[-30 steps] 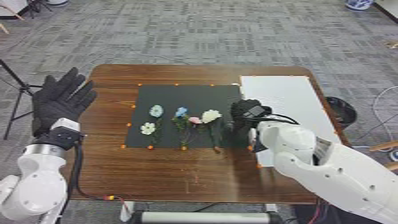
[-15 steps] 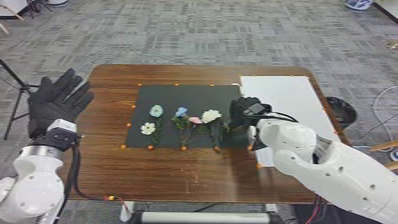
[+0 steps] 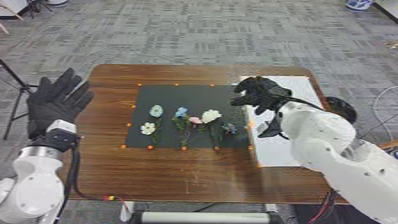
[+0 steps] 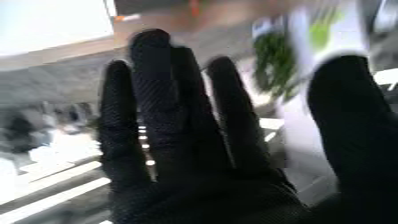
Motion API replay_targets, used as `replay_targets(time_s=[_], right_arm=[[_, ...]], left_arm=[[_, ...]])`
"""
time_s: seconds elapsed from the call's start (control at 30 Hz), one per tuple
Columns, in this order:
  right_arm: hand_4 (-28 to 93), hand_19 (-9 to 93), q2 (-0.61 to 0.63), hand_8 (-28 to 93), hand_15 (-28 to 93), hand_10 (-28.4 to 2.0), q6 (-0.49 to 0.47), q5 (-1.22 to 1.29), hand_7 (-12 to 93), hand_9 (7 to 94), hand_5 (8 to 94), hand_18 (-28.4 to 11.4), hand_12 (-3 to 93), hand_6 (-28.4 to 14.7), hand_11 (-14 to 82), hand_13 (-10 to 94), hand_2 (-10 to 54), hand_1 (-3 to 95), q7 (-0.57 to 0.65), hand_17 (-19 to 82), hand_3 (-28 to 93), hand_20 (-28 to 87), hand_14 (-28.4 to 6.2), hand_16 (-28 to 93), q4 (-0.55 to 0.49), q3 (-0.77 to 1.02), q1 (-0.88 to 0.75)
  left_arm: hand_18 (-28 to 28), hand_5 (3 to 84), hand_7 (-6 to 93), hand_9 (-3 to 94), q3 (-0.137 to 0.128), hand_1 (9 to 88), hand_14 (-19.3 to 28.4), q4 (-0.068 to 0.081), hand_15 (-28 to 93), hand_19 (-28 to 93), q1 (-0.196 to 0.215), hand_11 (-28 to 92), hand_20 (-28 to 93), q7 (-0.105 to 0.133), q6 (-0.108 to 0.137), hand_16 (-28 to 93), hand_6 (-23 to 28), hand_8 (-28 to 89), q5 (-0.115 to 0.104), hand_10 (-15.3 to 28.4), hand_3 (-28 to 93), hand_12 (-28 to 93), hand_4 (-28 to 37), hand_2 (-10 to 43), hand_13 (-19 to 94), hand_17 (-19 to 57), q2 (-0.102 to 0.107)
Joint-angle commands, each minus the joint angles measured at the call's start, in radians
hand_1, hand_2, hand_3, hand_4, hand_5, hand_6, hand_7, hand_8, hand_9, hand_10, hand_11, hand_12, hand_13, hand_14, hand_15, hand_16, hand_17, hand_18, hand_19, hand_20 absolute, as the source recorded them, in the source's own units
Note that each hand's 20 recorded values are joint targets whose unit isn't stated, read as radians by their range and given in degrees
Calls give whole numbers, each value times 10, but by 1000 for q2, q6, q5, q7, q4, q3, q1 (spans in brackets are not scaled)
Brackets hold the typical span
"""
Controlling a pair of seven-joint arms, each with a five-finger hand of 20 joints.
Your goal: Arrange flowers
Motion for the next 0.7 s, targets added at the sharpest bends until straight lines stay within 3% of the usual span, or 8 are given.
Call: replay_targets(time_s=[0.03,0.17,0.4,0.6,0.7], right_arm=[[-213,567,-66,-76,402,-176,165,250,117,539,484,-194,182,-67,142,521,58,247,-113,236,691,193,-150,197,-1,292,-208],[-223,472,-127,-70,300,-175,168,521,98,455,415,-176,167,-66,97,403,78,229,-223,196,693,143,-167,172,6,403,-264],[-219,341,-215,-60,133,-176,216,824,54,389,366,-151,151,-66,42,303,88,180,-378,156,697,126,-150,152,8,464,-324],[-221,293,-251,-60,89,-175,217,917,34,378,364,-147,142,-78,33,300,94,156,-410,152,704,132,-137,155,-13,504,-393],[-222,287,-272,-59,84,-174,232,932,30,376,364,-149,141,-83,33,297,97,150,-436,150,704,136,-136,159,-36,521,-419]], left_arm=[[145,373,39,273,-47,252,130,1,136,304,50,137,75,-12,-47,-32,85,-69,96,142,681,87,-283,127,200,-72,-70],[143,368,31,271,-82,246,121,1,117,297,69,128,73,4,-69,-34,83,-69,127,139,680,84,-283,119,188,-72,-83],[136,361,23,266,-128,239,113,-3,95,281,94,116,71,19,-93,-30,79,-66,128,133,684,83,-283,109,179,-67,-110],[133,356,18,260,-140,239,109,-14,83,273,113,106,72,7,-90,-27,78,-64,113,132,680,85,-283,107,174,-64,-127],[131,352,16,257,-143,240,108,-22,78,271,117,104,72,14,-62,-26,78,-64,100,133,678,86,-283,107,171,-64,-117]])
